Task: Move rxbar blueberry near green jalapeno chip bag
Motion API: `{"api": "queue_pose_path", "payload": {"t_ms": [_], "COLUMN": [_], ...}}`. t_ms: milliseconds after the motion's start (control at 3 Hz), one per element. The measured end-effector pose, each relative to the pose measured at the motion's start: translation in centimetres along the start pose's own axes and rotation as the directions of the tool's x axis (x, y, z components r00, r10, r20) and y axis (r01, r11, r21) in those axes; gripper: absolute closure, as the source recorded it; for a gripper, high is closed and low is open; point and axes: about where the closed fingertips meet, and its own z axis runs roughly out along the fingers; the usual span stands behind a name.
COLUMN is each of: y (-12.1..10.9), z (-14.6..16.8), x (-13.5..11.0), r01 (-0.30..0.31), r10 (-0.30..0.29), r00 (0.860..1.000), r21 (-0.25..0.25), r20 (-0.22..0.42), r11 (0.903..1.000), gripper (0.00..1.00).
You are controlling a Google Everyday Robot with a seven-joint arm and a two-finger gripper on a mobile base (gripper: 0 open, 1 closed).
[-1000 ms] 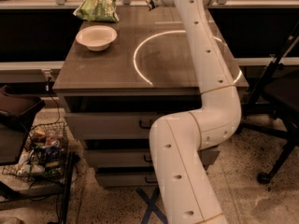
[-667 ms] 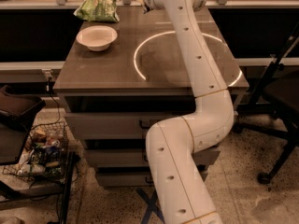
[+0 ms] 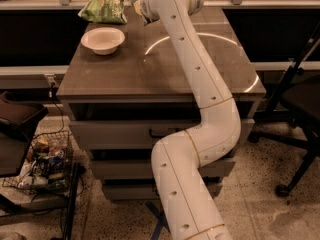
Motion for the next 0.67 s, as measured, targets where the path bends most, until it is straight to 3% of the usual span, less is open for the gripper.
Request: {"api": "queue_pose_path", "payload": {"t_ms": [667], "y": [0.23], "z": [1.68], "x": [-0.03], "r01": [-0.010], "r10": [0.010], "r00": [1.000], "r21": [-0.001], "r20": [0.017], "r11": [1.0000], "gripper": [1.00]}}
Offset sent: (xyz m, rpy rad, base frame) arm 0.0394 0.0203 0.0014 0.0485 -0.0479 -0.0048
